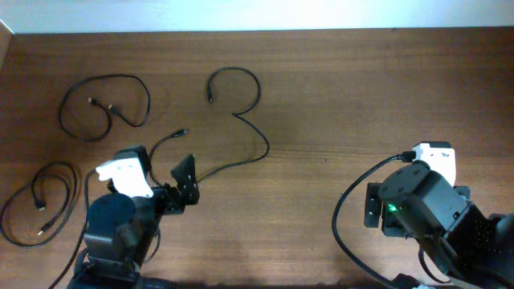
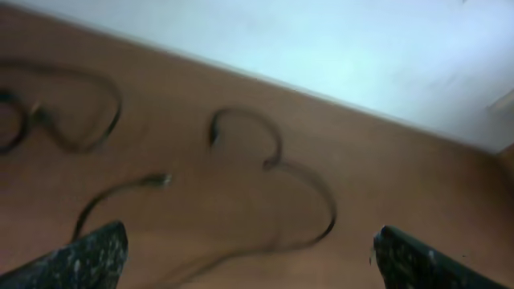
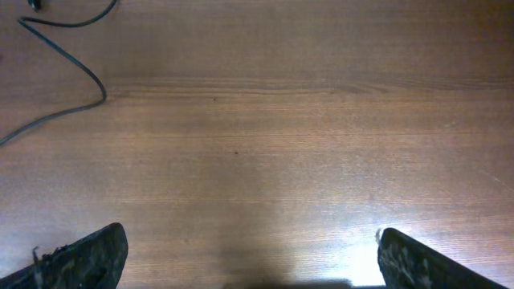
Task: Untangle cables
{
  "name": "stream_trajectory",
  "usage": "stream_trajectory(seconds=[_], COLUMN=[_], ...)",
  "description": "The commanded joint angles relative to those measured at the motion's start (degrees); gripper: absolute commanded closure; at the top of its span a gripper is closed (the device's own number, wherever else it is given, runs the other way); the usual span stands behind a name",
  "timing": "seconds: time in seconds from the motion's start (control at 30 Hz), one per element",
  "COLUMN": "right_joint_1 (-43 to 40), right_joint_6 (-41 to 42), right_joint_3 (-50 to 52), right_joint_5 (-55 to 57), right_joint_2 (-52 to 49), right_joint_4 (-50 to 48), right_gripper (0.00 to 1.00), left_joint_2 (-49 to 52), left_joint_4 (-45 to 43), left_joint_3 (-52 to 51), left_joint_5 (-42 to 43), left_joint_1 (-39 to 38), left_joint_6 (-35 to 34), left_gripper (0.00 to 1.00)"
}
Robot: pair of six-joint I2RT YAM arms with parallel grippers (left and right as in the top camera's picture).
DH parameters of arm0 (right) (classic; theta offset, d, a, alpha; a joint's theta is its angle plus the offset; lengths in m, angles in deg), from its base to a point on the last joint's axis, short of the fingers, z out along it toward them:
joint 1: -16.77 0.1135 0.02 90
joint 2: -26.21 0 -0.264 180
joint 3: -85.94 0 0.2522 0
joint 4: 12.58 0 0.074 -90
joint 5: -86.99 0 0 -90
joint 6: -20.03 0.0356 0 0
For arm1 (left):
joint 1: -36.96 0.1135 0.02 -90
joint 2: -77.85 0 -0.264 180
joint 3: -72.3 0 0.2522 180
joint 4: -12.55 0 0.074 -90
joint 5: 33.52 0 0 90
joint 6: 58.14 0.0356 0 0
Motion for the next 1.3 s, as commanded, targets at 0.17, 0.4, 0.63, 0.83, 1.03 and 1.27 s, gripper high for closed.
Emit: stream_trajectory(seconds=[0.17,0.4,0.63,0.83,1.03,1.27], right_joint_1=[-0.15,-0.15,-0.15,-0.15,-0.15,-0.15], right_joint_6=[0.48,1.73,5.18,5.18,5.18,5.18], right_joint_3=[0.0,0.0,-0.02,0.0,-0.02,-0.02], right_joint_5=[-0.31,-6.58,-4.63,-4.61,-4.63,-4.61], right_joint_2=[0.2,-2.67,-0.42,-1.7,-3.87,-7.43], right_joint_4=[0.0,-6.03,-9.64,-5.29,-5.05,-5.05], right_gripper=[0.02,0.01,0.01,0.02,0.01,0.01], left_joint_2=[-0.39,-0.39,3.06,28.33,59.12,77.7], left_joint_4=[11.61,12.13,-3.28,-15.37,-9.18,-14.69], left_joint_3=[0.44,0.44,0.44,7.67,31.91,39.04], left_joint_5=[-1.86,-1.86,-3.63,-13.84,-8.68,2.47], left_joint_1=[0.09,0.09,0.11,3.43,8.07,11.85], left_joint_6=[1.07,1.07,2.38,2.01,4.59,7.34], left_gripper=[0.01,0.01,0.01,0.22,1.0,1.0])
